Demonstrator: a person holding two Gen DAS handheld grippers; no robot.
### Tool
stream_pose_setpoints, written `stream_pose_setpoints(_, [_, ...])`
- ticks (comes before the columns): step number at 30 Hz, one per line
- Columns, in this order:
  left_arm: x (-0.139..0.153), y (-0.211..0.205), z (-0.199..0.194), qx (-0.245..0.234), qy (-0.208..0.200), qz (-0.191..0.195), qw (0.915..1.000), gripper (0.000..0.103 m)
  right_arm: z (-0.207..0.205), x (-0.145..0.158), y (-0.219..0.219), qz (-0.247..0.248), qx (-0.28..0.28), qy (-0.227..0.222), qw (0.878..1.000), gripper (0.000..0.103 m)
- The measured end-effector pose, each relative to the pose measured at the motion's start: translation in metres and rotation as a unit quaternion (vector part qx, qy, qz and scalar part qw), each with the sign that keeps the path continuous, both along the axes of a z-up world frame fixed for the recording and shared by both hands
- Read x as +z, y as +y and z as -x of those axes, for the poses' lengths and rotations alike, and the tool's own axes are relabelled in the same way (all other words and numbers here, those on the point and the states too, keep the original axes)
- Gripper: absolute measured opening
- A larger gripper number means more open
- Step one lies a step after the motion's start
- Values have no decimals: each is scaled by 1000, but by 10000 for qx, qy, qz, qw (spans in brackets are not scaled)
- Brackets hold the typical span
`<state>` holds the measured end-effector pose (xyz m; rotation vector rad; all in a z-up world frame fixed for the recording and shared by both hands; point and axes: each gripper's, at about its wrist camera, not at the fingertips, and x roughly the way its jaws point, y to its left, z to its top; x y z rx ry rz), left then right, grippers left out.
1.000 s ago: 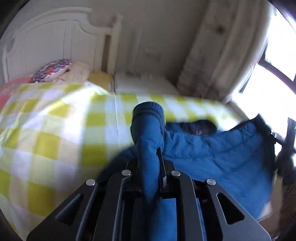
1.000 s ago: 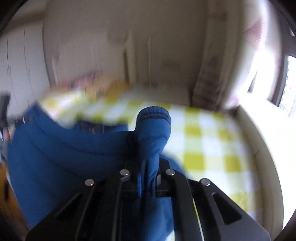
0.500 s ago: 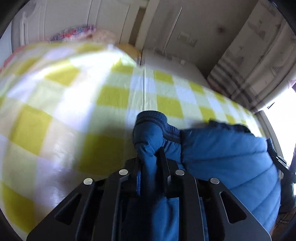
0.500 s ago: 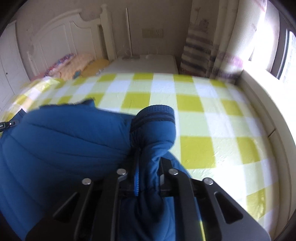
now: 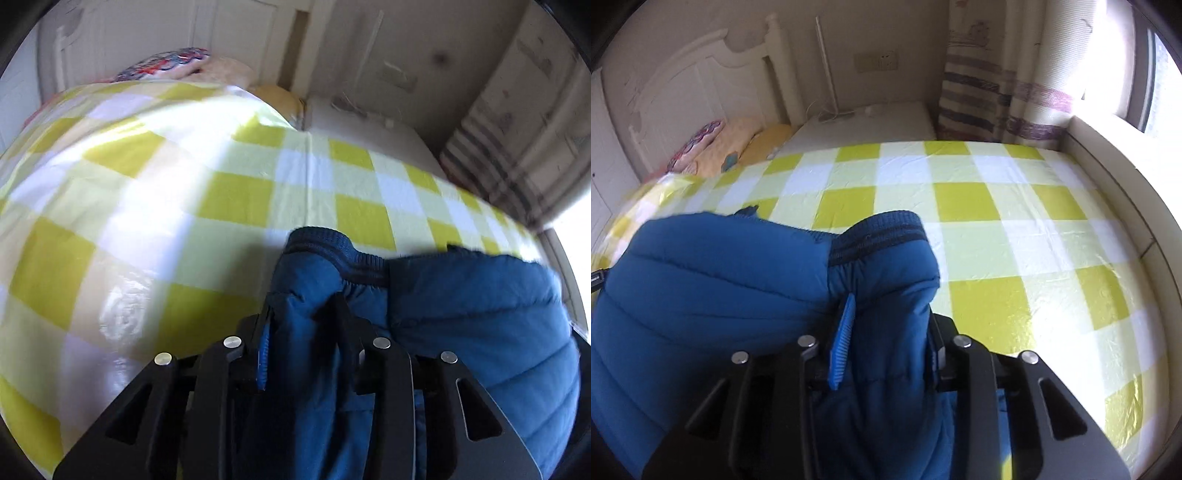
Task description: Fold large clothes
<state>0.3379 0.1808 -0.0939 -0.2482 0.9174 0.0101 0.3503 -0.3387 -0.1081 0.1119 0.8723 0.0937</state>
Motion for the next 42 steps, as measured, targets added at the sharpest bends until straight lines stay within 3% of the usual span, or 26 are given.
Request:
stream_pose_setpoints(2, [2,2,4,-36,-28,-68,10000,45,4,2,-2,90,-25,57,9999,61])
stream_pose_setpoints(3, [5,4,8,-16,-57,-76,10000,50,9,6,-7,84,-86,72,9999,68])
stream_pose_setpoints(4, [11,9,15,-17,-175,17,9998,51,17,12,-14,-74,-59,30,10000,68])
stream_pose_setpoints(5, [19,16,28,-38,-377,190,9991,59,26,19,-20,-246,21,-64,9997,68])
stream_pose_setpoints(6, [27,26,45,-57,-589,353,9976,76,38,28,-25,-405,130,-197,9989,71])
stream_pose_setpoints(8, [43,42,84,-75,-995,369,9943,96,79,43,-38,-488,423,-504,9966,77])
stream_pose_setpoints(10, [51,52,124,-337,-1217,349,9914,96,118,46,-47,-353,711,-641,9948,81])
stream_pose_setpoints(12, [49,59,164,-767,-1142,419,9896,96,155,44,-57,-315,891,-621,9936,82])
stream_pose_setpoints(16, [24,51,224,-1253,-909,407,9871,96,214,18,-78,-915,1068,-469,9889,82])
stream_pose_setpoints(20, [-4,29,235,-1506,-637,443,9856,96,234,-4,-68,-1218,1264,-357,9838,82])
stream_pose_setpoints(23, [-19,13,221,-1509,-545,746,9842,98,236,-5,-52,-1151,1347,-460,9831,78])
stream_pose_setpoints(26, [-23,6,207,-1409,-491,742,9860,99,236,-4,-41,-946,1307,-505,9856,62])
stream_pose_setpoints(28, [-23,5,206,-1348,-451,779,9868,94,241,-6,-37,-903,1285,-598,9858,54])
stream_pose_setpoints(30, [-24,1,214,-1381,-455,854,9857,74,249,-9,-36,-941,1233,-713,9853,48])
stream_pose_setpoints(35, [-16,-15,249,-1344,-606,205,9889,52,272,-8,-21,-675,1089,-851,9881,35])
stream_pose_setpoints(38, [-10,-18,284,-1282,-614,-206,9896,51,301,-5,-10,-403,1208,-846,9882,34])
stream_pose_setpoints(42, [-10,-8,324,-1237,-582,-101,9906,51,342,-5,-9,-498,1337,-756,9869,34])
